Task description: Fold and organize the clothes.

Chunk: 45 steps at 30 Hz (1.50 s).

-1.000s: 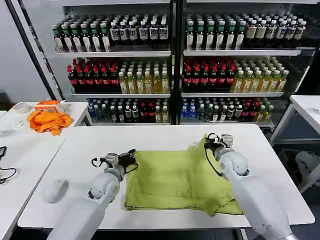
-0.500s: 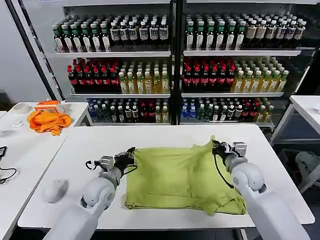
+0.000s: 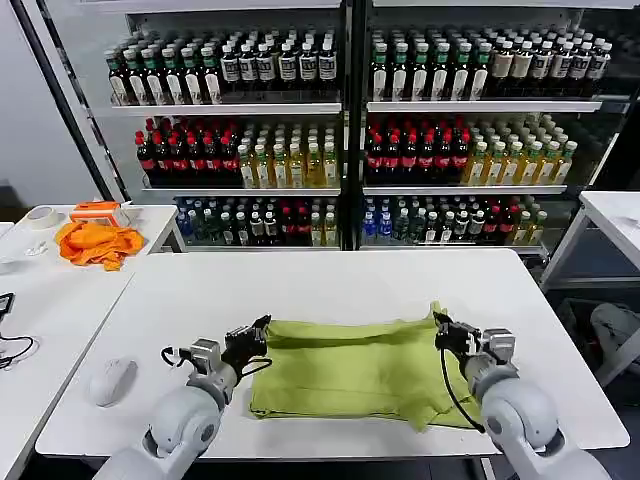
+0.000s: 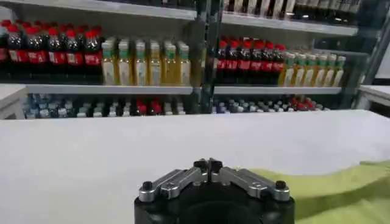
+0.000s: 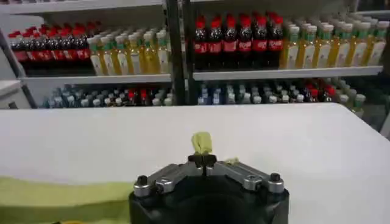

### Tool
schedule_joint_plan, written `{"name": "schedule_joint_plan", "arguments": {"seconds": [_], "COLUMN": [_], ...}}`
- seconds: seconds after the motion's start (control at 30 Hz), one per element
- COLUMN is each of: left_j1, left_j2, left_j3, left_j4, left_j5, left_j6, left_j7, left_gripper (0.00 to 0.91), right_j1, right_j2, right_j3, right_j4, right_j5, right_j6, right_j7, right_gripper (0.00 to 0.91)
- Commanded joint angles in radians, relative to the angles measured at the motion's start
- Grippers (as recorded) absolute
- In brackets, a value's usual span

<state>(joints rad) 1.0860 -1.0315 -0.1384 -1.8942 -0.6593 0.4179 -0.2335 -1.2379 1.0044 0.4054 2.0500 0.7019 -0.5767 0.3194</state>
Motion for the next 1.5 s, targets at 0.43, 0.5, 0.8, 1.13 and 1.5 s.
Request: {"name": "schedule_joint_plan", "arguments": {"seconds": [0.43,0.5,0.8,1.13,1.5], "left_j1": [0.11,0.123,0.141,0.172,0.347], "left_j2": [-0.007,-0.014,-0.042,-0.069,-0.189], "left_j3": [-0.008,-0.009,-0.003,-0.01,-0.075], "left_j4": [-0.067,-0.07,-0.039,-0.07,-0.164], "left_j5": [0.046,0.055,0.128,0.143,0.142], "left_j6": [0.003,0.001,-0.024,-0.032,-0.121], "left_j7": [-0.004,-0.003,-0.001,0.005,-0.059], "left_gripper": [0.02,0.02,0.04,0.907,0.907], "right_j1": [-0.218,-0.227,-0.235,-0.233,-0.329], "right_j2": [0.024,0.03,0.05,0.074,0.087], "right_j3": [0.105,0.106,0.096,0.079,0.158], "right_j4": [0.097,0.1,0.088,0.107,0.179], "right_j5": [-0.024,-0.029,-0.047,-0.089,-0.107], "right_j6": [-0.002,-0.002,-0.002,0.0,0.024], "right_j7": [0.011,0.012,0.009,-0.027,-0.038], "right_gripper": [0.0,0.0,0.212,0.907,0.907]}}
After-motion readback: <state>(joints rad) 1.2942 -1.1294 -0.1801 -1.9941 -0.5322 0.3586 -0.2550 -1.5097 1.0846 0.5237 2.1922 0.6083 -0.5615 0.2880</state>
